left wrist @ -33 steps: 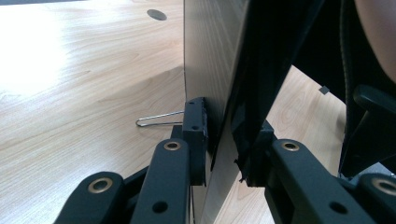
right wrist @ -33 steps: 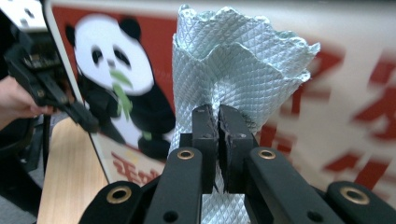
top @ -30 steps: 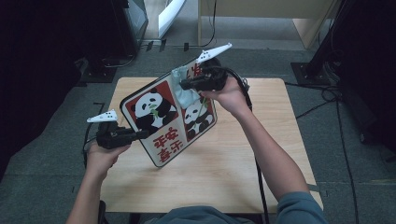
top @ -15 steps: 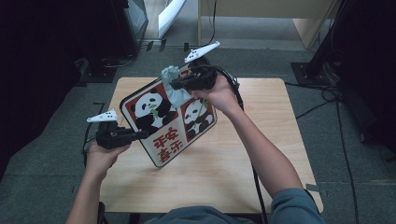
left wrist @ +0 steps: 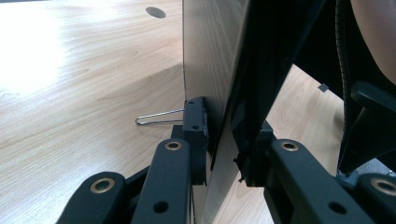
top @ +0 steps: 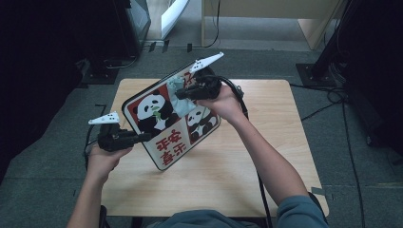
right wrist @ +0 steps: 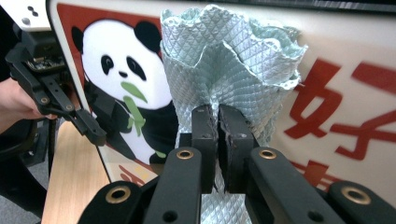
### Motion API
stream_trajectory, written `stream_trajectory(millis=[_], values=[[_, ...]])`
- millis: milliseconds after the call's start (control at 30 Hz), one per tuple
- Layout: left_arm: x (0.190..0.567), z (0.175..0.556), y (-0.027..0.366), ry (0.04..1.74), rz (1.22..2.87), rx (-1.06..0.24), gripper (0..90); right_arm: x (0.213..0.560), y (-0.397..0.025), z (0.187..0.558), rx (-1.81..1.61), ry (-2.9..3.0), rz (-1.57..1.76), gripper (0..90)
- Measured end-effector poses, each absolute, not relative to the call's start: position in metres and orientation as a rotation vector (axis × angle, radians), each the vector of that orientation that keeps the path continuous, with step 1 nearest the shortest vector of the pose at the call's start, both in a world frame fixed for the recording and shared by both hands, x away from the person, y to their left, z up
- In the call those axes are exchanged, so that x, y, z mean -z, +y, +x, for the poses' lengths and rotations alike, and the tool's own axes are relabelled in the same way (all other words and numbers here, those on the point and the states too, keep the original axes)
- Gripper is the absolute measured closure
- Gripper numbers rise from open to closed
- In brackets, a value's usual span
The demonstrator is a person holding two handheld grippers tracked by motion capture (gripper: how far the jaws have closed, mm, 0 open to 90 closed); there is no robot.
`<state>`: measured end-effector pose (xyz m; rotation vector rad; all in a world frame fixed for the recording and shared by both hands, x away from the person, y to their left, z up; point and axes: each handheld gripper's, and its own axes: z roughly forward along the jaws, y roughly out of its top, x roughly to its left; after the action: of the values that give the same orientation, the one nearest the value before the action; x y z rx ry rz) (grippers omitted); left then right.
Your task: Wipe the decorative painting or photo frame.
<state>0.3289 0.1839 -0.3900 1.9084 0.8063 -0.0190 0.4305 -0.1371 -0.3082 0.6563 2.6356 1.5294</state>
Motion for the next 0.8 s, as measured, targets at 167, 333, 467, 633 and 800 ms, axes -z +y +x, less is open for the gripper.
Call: stream_trajectory(millis=[167, 333, 467, 633, 800], values=[[0.39, 0.329, 0.184, 0.807, 1.91, 0.019, 76.6, 0.317, -0.138, 0.429, -1.541, 2.643, 0.661, 86.4], [0.39, 0.329, 0.184, 0.807, 1.91, 0.019, 76.6, 0.324, -0.139, 0.429, -1.555, 2.652, 0.668, 86.3], [0.39, 0.329, 0.184, 0.805, 1.913, 0.018, 76.6, 0.328, -0.14, 0.428, -1.556, 2.654, 0.661, 86.2], [0.389, 0.329, 0.184, 0.804, 1.919, 0.018, 76.6, 0.335, -0.141, 0.426, -1.553, 2.665, 0.667, 86.1], [0.389, 0.329, 0.184, 0.805, 1.918, 0.018, 76.6, 0.343, -0.144, 0.426, -1.558, 2.672, 0.678, 85.9]])
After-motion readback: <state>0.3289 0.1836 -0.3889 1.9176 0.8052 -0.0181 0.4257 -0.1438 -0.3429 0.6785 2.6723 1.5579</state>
